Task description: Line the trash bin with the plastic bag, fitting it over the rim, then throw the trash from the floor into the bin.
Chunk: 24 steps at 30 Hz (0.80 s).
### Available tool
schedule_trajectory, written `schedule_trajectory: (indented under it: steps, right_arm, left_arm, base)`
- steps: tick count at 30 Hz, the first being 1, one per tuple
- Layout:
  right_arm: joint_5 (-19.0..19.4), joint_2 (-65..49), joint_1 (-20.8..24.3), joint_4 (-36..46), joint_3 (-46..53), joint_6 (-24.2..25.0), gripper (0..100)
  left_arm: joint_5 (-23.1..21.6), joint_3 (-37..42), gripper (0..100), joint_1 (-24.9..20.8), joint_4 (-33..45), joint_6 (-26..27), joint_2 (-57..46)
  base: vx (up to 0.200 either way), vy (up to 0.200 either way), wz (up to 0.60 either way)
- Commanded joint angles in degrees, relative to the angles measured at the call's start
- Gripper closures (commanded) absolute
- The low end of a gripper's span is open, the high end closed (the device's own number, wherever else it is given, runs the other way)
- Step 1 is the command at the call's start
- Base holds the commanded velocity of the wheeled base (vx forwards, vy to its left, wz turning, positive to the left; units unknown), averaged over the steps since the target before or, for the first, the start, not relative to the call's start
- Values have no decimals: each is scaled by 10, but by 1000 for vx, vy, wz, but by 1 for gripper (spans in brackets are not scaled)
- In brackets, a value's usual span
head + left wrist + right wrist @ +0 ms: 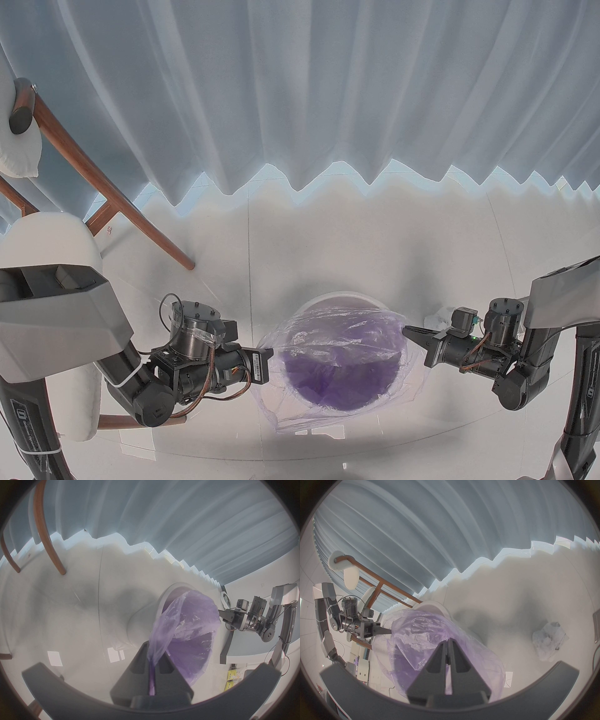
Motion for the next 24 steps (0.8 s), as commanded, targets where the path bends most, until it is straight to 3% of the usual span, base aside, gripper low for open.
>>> schedule_trajectory:
  steps: [1,8,15,24]
  right_arm:
    - [-1,-7,-2,-8,-5,0,100]
    - [-2,-29,-16,-6,-33,3,100]
    - [-2,-28,-36,20,-87,8,100]
    - [-2,-31,-50,38,-79,35,100]
  left_arm:
    - [1,11,100,0,-15,0,-6]
    - [-2,-16,100,-2,-41,-1,-12]
    - [-3,-96,100,-2,-14,-50,-5]
    - [-14,-116,100,0,18,-53,-4]
  base:
    - [0,0,0]
    - [0,0,0]
    - [0,0,0]
    - [0,0,0]
